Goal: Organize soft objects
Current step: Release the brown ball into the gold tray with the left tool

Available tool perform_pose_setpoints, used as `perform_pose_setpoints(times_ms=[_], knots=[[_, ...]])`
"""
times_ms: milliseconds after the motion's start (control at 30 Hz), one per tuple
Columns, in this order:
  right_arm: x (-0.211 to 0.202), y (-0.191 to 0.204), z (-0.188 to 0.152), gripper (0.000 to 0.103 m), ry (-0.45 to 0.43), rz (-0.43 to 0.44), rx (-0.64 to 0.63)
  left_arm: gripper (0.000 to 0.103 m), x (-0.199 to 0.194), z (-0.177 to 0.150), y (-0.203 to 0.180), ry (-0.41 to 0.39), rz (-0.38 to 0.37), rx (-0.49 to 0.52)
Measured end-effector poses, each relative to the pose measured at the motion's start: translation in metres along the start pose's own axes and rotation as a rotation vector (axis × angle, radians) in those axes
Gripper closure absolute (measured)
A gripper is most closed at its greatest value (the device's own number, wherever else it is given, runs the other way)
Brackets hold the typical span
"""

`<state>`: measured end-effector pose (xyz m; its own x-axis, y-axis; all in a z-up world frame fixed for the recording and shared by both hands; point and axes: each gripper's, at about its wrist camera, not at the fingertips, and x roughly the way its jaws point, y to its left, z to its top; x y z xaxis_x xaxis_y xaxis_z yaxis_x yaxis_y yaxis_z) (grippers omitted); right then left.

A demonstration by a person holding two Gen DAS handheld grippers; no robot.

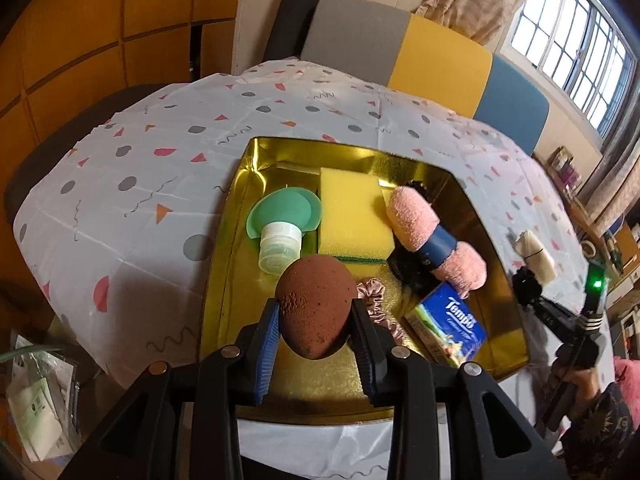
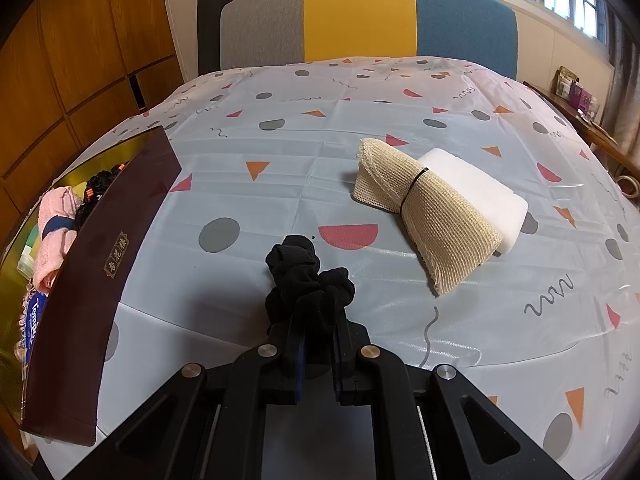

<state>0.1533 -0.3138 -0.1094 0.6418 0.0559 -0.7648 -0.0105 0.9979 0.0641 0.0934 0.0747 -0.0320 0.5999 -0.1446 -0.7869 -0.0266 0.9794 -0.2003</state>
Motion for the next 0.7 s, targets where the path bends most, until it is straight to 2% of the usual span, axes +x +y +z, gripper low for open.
perform_pose_setpoints(times_ms=[233, 400, 700], knots=[[0.0, 0.0, 0.0, 0.094, 0.0, -0.002, -0.001, 0.067, 0.029, -0.002, 0.004, 0.057, 0.04, 0.019], [0.0, 0.0, 0.001, 0.094, 0.0, -0.005, -0.003, 0.061, 0.043, -0.004, 0.006, 0.091, 0.075, 0.03], [0.0, 0.002, 0.001, 0.094, 0.0, -0.016, -0.011, 0.055, 0.027, -0.006, 0.006, 0.066, 0.086, 0.045]])
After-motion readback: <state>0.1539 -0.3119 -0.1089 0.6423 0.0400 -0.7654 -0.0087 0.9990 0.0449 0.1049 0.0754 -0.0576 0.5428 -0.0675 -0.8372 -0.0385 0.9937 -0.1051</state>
